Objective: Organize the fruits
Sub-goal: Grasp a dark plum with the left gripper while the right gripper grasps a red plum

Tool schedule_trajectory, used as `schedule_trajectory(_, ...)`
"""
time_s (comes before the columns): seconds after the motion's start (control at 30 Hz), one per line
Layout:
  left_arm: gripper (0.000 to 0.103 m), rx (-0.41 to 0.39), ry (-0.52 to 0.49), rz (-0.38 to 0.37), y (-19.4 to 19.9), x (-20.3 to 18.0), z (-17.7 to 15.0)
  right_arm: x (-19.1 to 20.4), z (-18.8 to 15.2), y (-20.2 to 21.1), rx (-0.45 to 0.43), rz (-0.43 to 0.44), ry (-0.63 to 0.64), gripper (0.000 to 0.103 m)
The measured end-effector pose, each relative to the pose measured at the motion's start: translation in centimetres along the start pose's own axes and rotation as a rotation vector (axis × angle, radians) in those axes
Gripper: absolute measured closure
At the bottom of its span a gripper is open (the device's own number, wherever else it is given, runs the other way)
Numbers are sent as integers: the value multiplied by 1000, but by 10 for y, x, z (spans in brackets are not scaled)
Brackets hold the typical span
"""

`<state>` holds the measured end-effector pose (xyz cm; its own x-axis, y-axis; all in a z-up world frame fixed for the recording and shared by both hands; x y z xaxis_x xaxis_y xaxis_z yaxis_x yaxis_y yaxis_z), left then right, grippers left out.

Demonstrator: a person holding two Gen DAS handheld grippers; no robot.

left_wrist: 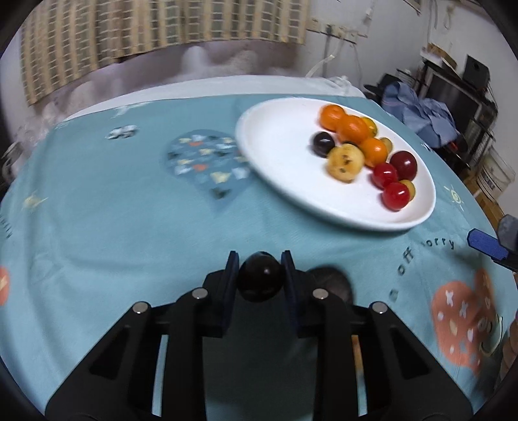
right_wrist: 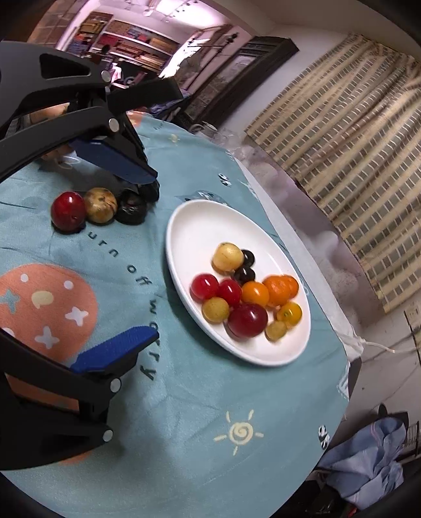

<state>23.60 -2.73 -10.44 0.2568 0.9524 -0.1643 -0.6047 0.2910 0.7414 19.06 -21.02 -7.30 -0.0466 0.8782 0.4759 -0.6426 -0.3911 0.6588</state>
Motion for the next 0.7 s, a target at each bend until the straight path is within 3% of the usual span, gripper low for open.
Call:
schedule_trajectory(0.2,76,-55,58,90,43,33,-27,47,-48,-13,85,-9,263,13)
schedule_trajectory(0.33,76,-53,58,69,45,30,-36,65,-80,-17,90,-62,443,18)
schedule_trajectory(0.43,76,-35,40,48,38,23,-39,62,-93,-28,120,-96,489,30)
schedule_trajectory(0.6,76,-19,19,39,32,16,-41,60,-98,-33,135,-79,498,51)
schedule_trajectory(0.7,76,-13,16,36,30,15,-43,62,-99,-35,121,-85,515,56)
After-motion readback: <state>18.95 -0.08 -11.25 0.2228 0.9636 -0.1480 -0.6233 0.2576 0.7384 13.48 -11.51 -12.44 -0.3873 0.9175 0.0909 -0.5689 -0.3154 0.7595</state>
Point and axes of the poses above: each gripper's, at about its wrist camera, not at the fingertips, and y roughly against the way its jaws point, x to its left, z to its top, the point moved 9 cm from there along -y, roughly the way its jaws point, and after that the axes turned 8 degrees about -z, right-handed, at the moved point
